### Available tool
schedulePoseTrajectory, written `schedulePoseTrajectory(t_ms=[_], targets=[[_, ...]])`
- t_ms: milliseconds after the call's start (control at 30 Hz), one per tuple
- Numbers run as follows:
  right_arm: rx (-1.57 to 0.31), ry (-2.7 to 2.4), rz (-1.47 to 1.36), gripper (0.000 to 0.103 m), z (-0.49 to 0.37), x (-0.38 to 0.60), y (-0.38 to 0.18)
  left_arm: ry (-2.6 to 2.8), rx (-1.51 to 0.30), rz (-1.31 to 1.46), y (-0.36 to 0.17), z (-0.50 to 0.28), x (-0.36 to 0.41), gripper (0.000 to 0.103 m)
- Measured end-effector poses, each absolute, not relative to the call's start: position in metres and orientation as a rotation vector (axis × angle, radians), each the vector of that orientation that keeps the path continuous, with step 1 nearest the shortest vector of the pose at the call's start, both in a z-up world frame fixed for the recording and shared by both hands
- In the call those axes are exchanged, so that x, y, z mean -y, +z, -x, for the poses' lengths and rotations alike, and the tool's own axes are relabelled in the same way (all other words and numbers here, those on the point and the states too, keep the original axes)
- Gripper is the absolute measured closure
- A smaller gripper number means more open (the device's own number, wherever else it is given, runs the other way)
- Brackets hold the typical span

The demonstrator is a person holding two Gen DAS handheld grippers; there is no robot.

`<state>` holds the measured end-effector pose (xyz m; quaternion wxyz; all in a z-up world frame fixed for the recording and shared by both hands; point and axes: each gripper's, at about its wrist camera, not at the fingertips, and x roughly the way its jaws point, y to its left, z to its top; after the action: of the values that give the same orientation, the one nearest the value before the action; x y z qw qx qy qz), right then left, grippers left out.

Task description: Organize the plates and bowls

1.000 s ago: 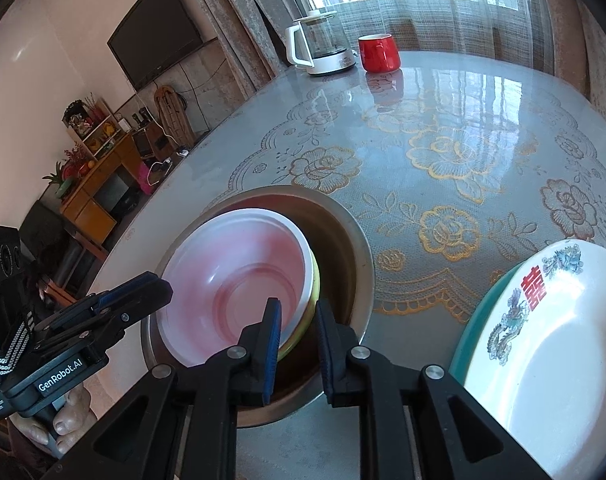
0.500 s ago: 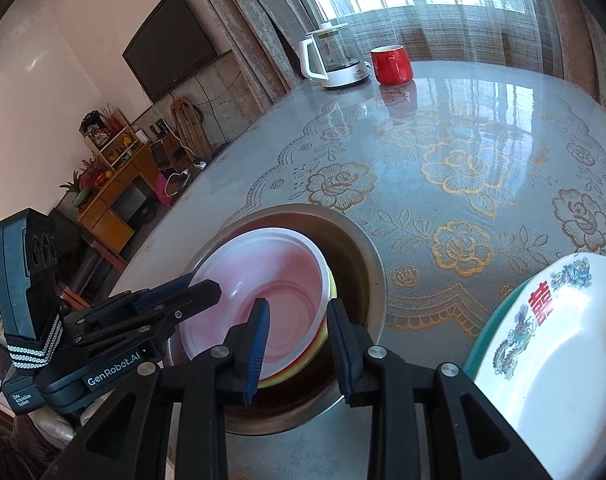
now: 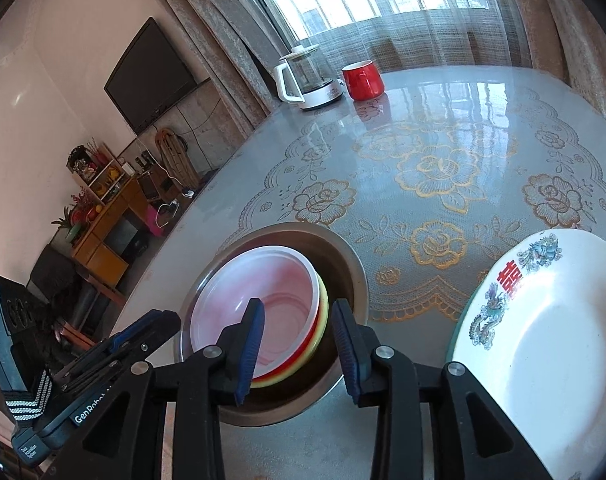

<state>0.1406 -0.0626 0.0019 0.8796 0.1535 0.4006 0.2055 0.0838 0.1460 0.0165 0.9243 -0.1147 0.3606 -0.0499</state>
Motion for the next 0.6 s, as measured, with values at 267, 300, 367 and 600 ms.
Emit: schedulePoseTrajectory(t_ms=[267, 300, 367, 600], targets=[[-0.828, 0.4, -0.33, 0.067, -0.12, 0.064, 0.003, -0.041, -0.777, 0.26, 0.001, -0.051, -0.153, 0.072], [-0.823, 0.401, -0.324, 0.067, -0.117, 0.064, 0.004, -0.038, -0.777, 0.26, 0.0, -0.048, -0.152, 0.072], [-0.812, 0.408, -0.315, 0.067, -0.11, 0.065, 0.007, -0.04, -0.777, 0.252, -0.001, -0.043, -0.147, 0.072], [-0.798, 0.419, -0.299, 0.067, -0.089, 0.068, 0.011, -0.068, -0.779, 0.229, 0.005, -0.035, -0.132, 0.071]])
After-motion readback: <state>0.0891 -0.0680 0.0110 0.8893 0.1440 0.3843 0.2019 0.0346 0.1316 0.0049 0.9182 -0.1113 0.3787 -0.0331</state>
